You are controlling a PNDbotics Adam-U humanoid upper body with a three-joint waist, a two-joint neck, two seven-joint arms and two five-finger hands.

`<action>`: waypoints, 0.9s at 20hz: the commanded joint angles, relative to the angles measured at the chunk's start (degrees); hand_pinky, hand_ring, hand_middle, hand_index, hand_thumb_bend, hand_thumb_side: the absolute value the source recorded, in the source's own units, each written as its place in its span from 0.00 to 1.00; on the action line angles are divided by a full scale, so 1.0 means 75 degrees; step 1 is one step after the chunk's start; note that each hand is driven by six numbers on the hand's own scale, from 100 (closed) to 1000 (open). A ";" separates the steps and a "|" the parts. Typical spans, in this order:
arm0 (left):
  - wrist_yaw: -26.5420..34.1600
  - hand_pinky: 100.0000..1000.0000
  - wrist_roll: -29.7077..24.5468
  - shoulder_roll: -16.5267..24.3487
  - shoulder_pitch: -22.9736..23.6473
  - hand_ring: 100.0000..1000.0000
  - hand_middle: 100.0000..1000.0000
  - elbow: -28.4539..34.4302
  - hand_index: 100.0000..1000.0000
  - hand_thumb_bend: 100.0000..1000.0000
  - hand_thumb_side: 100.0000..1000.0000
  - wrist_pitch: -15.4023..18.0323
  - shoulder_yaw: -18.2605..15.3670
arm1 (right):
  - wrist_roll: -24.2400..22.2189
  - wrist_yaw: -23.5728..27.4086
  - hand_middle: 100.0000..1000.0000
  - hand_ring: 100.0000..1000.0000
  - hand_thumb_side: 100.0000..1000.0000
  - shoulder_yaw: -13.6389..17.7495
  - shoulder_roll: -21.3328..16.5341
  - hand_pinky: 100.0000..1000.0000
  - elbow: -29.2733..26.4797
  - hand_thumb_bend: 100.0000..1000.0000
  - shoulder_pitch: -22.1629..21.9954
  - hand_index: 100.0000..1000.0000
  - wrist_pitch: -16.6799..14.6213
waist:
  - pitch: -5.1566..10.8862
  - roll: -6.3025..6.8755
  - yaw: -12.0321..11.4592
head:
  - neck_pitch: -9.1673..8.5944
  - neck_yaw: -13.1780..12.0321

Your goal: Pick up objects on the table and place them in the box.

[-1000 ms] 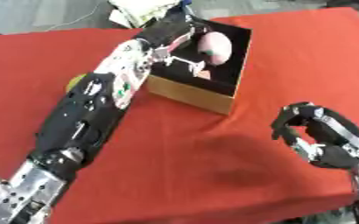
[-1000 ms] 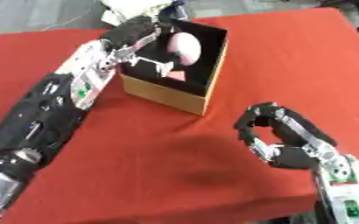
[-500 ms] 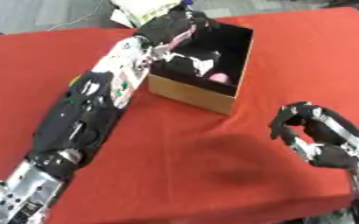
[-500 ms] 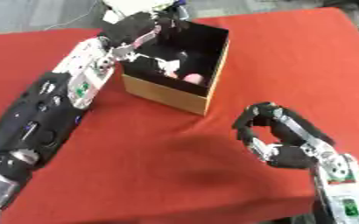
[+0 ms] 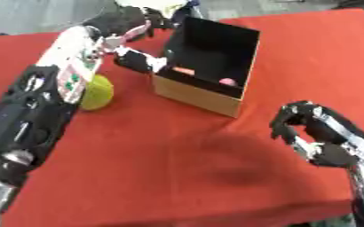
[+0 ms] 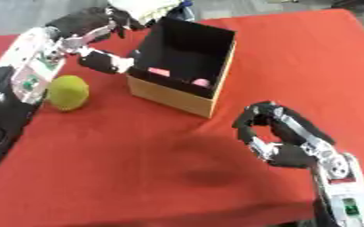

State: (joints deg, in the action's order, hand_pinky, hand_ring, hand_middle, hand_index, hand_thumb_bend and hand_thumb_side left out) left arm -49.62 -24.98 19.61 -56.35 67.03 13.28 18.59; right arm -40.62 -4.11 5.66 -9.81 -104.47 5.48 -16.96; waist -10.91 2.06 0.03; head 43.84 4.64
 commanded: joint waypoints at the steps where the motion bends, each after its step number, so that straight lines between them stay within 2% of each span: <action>1: 0.0014 0.67 -0.0368 0.0656 0.0050 0.63 0.74 0.0213 0.87 0.12 0.43 -0.0108 -0.0232 | 0.0062 -0.0033 0.40 0.44 0.41 0.0073 -0.0110 0.47 -0.0074 0.00 0.0032 0.59 0.0002 | 0.0141 -0.0008 -0.0046 | 0.0038 0.0061; 8: -0.0373 0.70 -0.0784 0.0782 0.0372 0.68 0.79 -0.0613 0.90 0.18 0.57 0.0011 -0.0428 | 0.0059 -0.0029 0.40 0.44 0.41 0.0060 -0.0121 0.47 -0.0085 0.00 0.0042 0.59 -0.0012 | 0.0131 -0.0025 -0.0066 | 0.0038 0.0085; 14: -0.1106 0.70 -0.0790 0.0597 0.0407 0.68 0.79 -0.1300 0.90 0.25 0.54 0.0237 -0.0468 | 0.0062 -0.0021 0.40 0.44 0.41 0.0054 -0.0122 0.47 -0.0087 0.00 0.0042 0.59 -0.0038 | 0.0123 -0.0062 -0.0011 | 0.0038 0.0079; 18: -0.1574 0.67 -0.0642 0.0464 0.0450 0.64 0.75 -0.1658 0.88 0.27 0.48 0.0347 -0.0508 | 0.0061 -0.0015 0.40 0.44 0.41 0.0053 -0.0122 0.47 -0.0086 0.00 0.0043 0.59 -0.0046 | 0.0122 -0.0073 -0.0007 | 0.0038 0.0089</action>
State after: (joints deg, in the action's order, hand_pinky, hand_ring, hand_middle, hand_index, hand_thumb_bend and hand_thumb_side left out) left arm -60.24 -30.19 22.49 -52.17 54.81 15.57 15.58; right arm -40.26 -4.36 5.83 -9.82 -104.47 5.47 -17.11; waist -10.90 1.64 -0.04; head 43.84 5.15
